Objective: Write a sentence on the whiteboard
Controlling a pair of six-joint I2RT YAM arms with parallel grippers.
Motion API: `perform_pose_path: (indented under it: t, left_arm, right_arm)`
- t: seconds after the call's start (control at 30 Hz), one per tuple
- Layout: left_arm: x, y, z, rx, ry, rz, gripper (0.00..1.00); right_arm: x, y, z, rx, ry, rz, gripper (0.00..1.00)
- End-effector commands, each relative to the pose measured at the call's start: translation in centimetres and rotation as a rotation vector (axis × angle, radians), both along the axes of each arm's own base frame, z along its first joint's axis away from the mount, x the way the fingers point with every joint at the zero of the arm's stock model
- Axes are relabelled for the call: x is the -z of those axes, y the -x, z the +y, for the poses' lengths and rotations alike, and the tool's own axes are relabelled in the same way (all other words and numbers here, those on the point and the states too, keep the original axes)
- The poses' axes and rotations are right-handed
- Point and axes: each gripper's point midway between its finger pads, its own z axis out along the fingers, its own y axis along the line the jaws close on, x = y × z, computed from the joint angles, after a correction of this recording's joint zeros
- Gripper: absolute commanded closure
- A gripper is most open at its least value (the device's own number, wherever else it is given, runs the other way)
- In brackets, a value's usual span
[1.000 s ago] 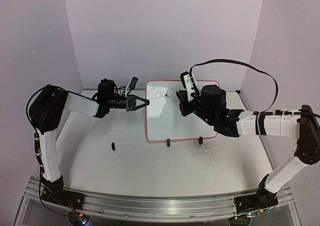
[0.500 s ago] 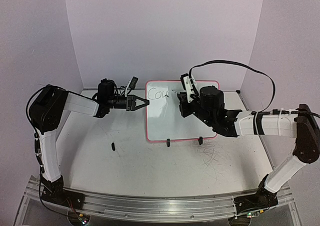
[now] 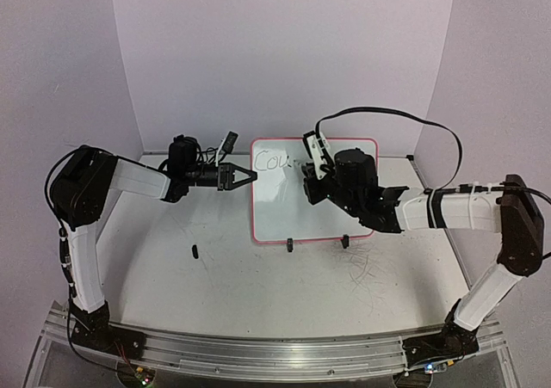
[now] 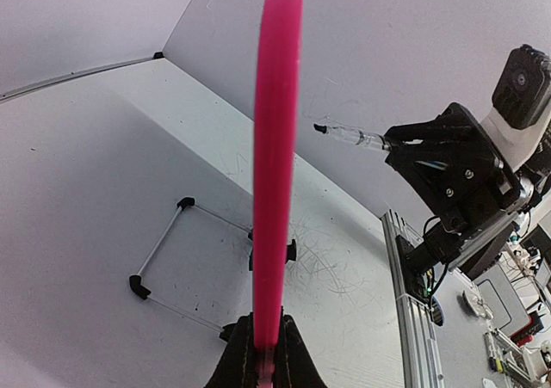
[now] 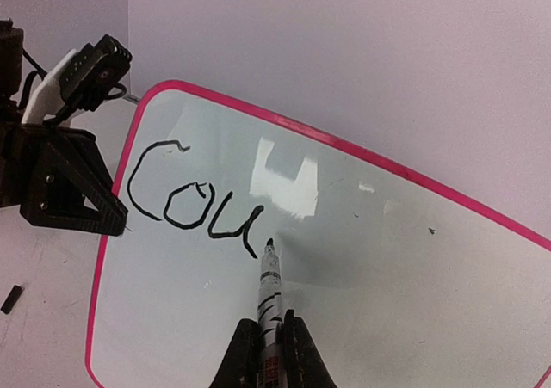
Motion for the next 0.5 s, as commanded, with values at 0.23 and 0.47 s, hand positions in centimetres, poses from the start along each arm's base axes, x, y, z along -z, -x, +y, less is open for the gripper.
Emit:
perform_pose_path:
  t: [0.23,0.47]
  left_arm:
    - [-2.9,1.4,-0.5,0.05,0.033,-0.06,1.0]
    - [-2.9,1.5,-0.5,0.051,0.033,-0.059,1.0]
  right_arm:
    - [-2.3,-0.5,-0.5,0.018,-0.033,-0.075,1.0]
    - [-3.0,-0.4,0.4,-0.028,-0.04,-0.099,1.0]
